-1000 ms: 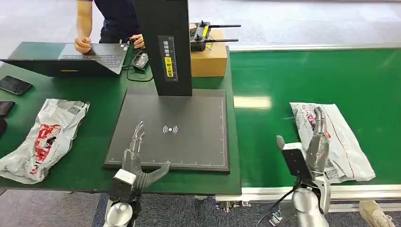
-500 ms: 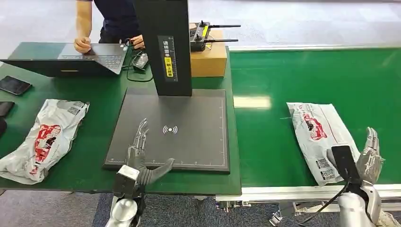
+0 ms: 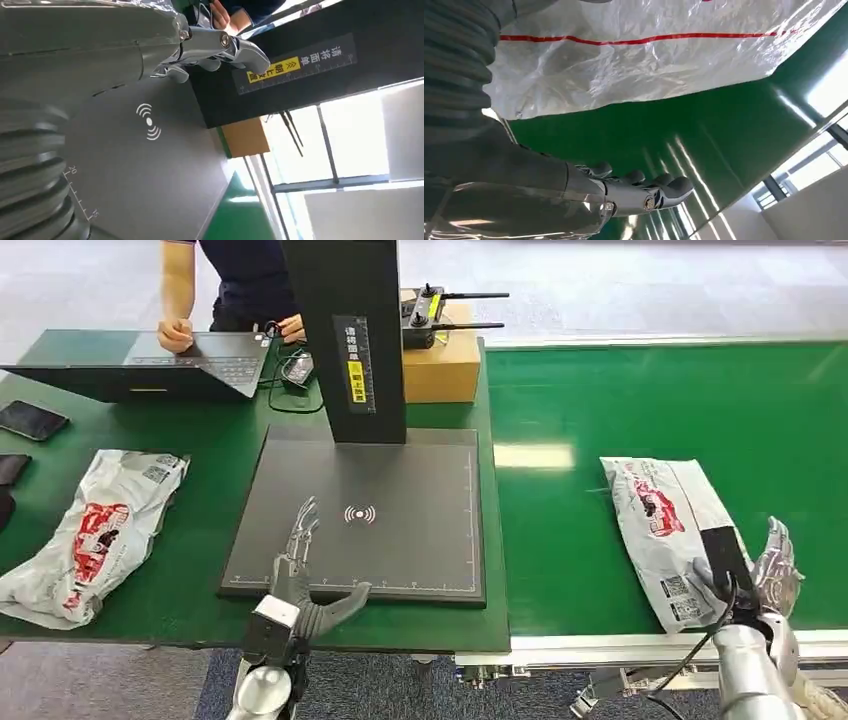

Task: Moved the parcel from conveyor to table for the left to box.

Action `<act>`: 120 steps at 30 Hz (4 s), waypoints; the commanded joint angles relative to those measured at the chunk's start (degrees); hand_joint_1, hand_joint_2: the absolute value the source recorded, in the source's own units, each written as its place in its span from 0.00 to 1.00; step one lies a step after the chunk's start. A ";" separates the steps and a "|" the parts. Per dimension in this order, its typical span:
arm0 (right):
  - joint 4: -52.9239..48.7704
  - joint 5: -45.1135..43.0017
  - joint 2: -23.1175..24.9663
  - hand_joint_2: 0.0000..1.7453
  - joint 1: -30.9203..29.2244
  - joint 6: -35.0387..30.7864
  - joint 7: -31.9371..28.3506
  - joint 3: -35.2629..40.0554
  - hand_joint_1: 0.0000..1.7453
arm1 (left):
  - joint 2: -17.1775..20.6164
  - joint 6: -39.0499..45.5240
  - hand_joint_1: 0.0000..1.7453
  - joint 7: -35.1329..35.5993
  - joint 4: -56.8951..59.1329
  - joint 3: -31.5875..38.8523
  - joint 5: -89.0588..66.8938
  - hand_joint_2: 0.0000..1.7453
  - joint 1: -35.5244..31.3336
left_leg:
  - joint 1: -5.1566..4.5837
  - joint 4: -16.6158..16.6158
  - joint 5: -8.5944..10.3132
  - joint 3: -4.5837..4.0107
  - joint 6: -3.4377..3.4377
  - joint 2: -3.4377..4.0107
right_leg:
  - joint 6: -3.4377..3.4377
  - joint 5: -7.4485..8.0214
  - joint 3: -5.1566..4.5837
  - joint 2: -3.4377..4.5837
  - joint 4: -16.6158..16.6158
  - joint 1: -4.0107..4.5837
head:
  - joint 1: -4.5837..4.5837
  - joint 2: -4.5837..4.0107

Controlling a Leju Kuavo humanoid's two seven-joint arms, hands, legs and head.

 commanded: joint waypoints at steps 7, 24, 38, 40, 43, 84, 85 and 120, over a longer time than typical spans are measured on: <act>15.33 -14.29 3.52 1.00 -8.82 32.59 -2.69 -4.36 0.00 | 1.05 2.83 0.00 0.11 -1.61 -0.40 5.55 1.00 -0.93 | 0.07 -0.09 -0.01 0.21 -0.07 0.27 | -0.25 0.07 0.16 0.18 -0.11 0.10 | 0.00 0.00; 18.76 -10.29 7.82 1.00 -9.16 27.70 5.63 1.16 0.00 | 0.65 5.79 0.00 0.11 -1.03 0.62 5.79 1.00 -0.49 | 0.11 -0.12 0.03 0.30 -0.05 0.18 | -0.20 0.07 0.28 0.10 -0.15 0.14 | 0.00 0.00; 18.76 -8.33 8.15 1.00 -8.85 22.91 9.48 3.04 0.75 | -0.29 4.68 0.00 0.11 -0.51 0.76 4.25 1.00 -0.72 | 0.11 -0.10 0.06 0.61 -0.03 0.05 | -0.17 0.08 0.65 -0.03 -0.18 0.15 | 0.00 0.00; 18.76 -8.24 8.19 1.00 -8.85 22.78 9.46 3.12 0.77 | -0.29 4.67 0.00 0.11 -0.52 0.74 4.21 1.00 -0.77 | 0.10 -0.06 0.05 0.60 -0.02 0.03 | -0.14 0.06 0.66 -0.05 -0.14 0.13 | 0.00 0.00; 18.78 -7.84 8.39 1.00 -9.07 22.48 9.35 3.55 0.84 | -0.25 4.80 0.00 0.11 -0.68 0.70 4.12 1.00 -0.70 | 0.10 -0.03 0.04 0.63 -0.01 0.05 | -0.12 0.06 0.70 -0.02 -0.13 0.12 | 0.00 0.00; -22.10 -4.23 16.85 1.00 -0.49 1.63 -0.32 35.14 0.77 | 1.14 8.26 0.00 0.11 -1.42 0.13 6.27 1.00 -0.81 | 0.08 -0.10 0.03 0.42 -0.12 0.27 | -0.24 0.08 0.31 0.21 -0.04 0.12 | 0.00 0.00; -24.05 -4.54 16.84 1.00 -0.05 0.77 -0.13 37.41 0.76 | 1.19 8.28 0.00 0.11 -1.74 0.26 6.35 1.00 -0.72 | 0.09 -0.01 0.01 0.33 -0.08 0.23 | -0.13 0.06 0.25 0.20 0.00 0.11 | 0.00 0.00; -11.96 -0.80 23.54 1.00 -16.13 -12.74 -3.52 56.21 0.73 | 2.43 13.11 0.00 0.11 -9.29 3.10 7.17 1.00 5.69 | 0.07 -0.03 0.02 0.08 -0.05 0.25 | -0.10 0.04 0.02 0.23 0.05 0.07 | 0.00 0.00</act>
